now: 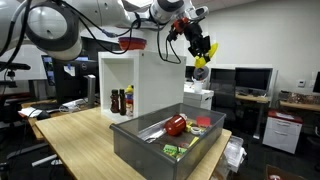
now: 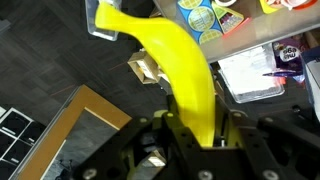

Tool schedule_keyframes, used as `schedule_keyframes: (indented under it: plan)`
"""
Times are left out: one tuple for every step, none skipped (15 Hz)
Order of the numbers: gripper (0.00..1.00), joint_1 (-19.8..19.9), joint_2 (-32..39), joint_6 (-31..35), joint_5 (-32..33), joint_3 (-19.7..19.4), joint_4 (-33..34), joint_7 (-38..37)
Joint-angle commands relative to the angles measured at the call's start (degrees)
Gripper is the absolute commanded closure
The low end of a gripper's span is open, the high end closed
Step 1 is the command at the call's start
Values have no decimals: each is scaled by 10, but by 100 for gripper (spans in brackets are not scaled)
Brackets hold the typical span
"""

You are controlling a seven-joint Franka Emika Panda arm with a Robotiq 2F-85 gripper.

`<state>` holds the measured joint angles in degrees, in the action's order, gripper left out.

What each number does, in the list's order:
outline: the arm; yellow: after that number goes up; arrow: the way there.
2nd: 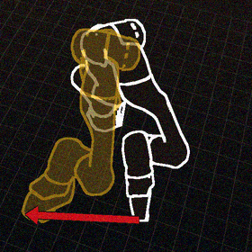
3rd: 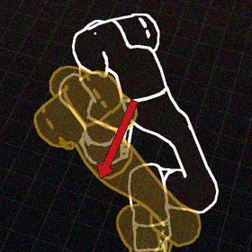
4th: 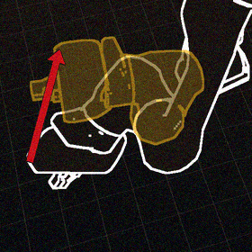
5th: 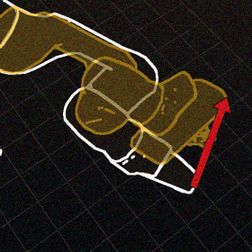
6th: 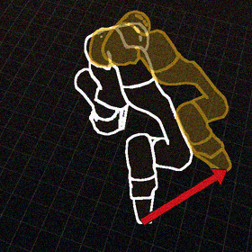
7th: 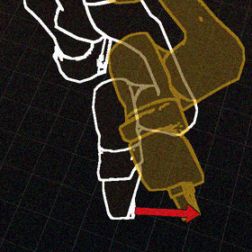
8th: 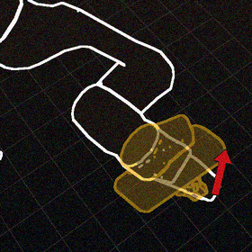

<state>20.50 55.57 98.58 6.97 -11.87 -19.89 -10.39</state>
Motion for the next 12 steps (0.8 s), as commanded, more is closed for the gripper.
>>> schedule_keyframes:
  plan:
    - [88,-4,-12,10,7,-5,-7,-35]
    - [88,-4,-10,19,8,-9,-5,-61]
    - [88,-3,-10,20,7,-8,-6,-69]
    - [88,-4,-6,34,8,-12,-4,-89]
    - [88,-5,-5,41,10,-14,-3,-102]
    - [88,-5,-4,47,10,-15,-4,-111]
    - [88,-5,-4,55,11,-18,-4,-119]
    - [88,-6,-4,59,12,-19,-5,-121]
    - [88,-5,-4,62,11,-19,-5,-123]
    - [88,-4,-5,66,10,-19,-6,-127]
    - [88,-3,-6,67,7,-17,-7,-126]
    - [88,-3,-6,69,6,-16,-7,-130]
